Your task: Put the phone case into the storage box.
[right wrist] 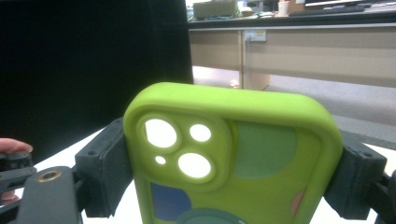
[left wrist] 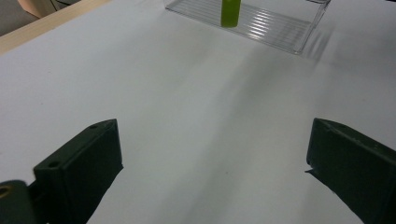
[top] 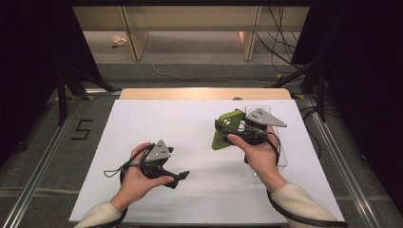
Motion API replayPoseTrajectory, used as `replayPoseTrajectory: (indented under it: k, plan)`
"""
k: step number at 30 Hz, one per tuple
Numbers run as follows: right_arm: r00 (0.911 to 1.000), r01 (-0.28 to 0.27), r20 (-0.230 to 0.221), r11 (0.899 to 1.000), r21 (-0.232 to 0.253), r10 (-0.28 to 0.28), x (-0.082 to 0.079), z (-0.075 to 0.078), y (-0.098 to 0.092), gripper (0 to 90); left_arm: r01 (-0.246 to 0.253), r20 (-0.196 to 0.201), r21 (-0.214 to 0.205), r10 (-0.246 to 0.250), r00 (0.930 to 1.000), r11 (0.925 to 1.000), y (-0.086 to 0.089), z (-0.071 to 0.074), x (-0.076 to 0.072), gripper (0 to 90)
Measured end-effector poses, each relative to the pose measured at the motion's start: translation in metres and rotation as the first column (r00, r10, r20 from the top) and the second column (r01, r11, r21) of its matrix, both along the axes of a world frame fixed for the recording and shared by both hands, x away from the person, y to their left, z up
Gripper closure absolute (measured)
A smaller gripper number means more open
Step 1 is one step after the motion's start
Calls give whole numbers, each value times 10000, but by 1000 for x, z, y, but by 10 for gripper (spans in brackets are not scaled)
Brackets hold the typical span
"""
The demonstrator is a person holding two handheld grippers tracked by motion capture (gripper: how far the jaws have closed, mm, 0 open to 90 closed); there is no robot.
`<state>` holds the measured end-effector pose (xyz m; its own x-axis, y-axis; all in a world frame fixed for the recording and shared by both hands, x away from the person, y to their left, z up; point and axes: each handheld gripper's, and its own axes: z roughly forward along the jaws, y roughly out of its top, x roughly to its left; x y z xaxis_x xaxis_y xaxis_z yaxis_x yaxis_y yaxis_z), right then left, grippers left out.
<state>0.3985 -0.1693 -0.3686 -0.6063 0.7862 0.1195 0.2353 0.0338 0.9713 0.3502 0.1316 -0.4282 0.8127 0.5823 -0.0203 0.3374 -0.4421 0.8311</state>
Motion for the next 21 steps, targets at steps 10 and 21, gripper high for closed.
replayPoseTrajectory:
  k: [10, 21]
  plan:
    - [9998, 192, 63, 9998, 64, -192, 3, 4, -8, 172, -93, 133, 7, 93, 9999, 10000, 14, -2, 3, 20]
    - [9988, 468, 158, 9987, 192, -471, 5, 10, -18, 172, -556, 320, 83, 553, 9980, 9984, 29, -5, 8, 18]
